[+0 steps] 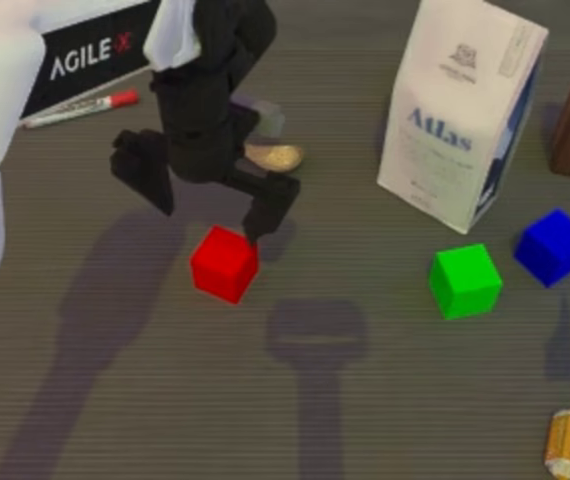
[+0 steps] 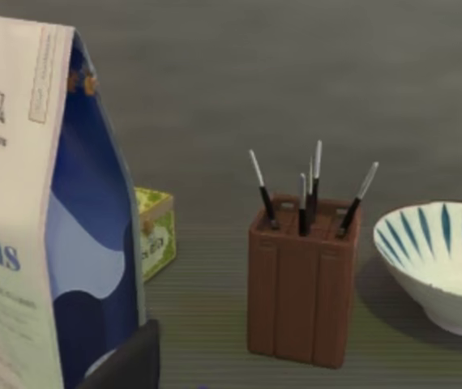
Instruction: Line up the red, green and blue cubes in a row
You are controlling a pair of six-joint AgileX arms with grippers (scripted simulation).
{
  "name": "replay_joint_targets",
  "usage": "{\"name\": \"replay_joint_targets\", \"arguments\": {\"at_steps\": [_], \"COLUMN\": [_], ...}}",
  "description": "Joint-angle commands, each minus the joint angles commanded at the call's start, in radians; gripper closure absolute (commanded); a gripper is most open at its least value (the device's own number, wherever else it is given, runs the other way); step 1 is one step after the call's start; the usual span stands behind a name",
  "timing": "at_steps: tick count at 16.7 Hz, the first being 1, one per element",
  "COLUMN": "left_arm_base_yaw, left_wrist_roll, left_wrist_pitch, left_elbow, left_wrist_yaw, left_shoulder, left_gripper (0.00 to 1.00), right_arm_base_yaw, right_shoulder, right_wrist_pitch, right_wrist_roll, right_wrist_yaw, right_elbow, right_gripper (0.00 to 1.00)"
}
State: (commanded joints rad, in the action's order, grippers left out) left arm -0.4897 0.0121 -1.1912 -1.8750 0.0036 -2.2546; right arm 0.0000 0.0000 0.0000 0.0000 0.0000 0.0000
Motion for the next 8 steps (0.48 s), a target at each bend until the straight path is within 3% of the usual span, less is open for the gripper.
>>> {"name": "replay_joint_targets", "arguments": {"at_steps": [5, 8], "left_arm_base_yaw": [0.004, 0.002], "left_wrist_roll": [-0.002, -0.003], "left_wrist_pitch": [0.019, 0.119], "left_elbow": [0.016, 0.078], "left_wrist_yaw": [0.000, 0.000], "left_shoulder": [-0.004, -0.040], "left_gripper": [0.00, 0.00], "right_arm_base_yaw": [0.000, 0.000], "right_shoulder": [0.000, 0.000], "right_wrist_pitch": [0.000, 0.000], "right_wrist_roll": [0.000, 0.000], "right_wrist_yaw": [0.000, 0.000], "right_elbow": [0.000, 0.000], "right_gripper": [0.00, 0.00]}}
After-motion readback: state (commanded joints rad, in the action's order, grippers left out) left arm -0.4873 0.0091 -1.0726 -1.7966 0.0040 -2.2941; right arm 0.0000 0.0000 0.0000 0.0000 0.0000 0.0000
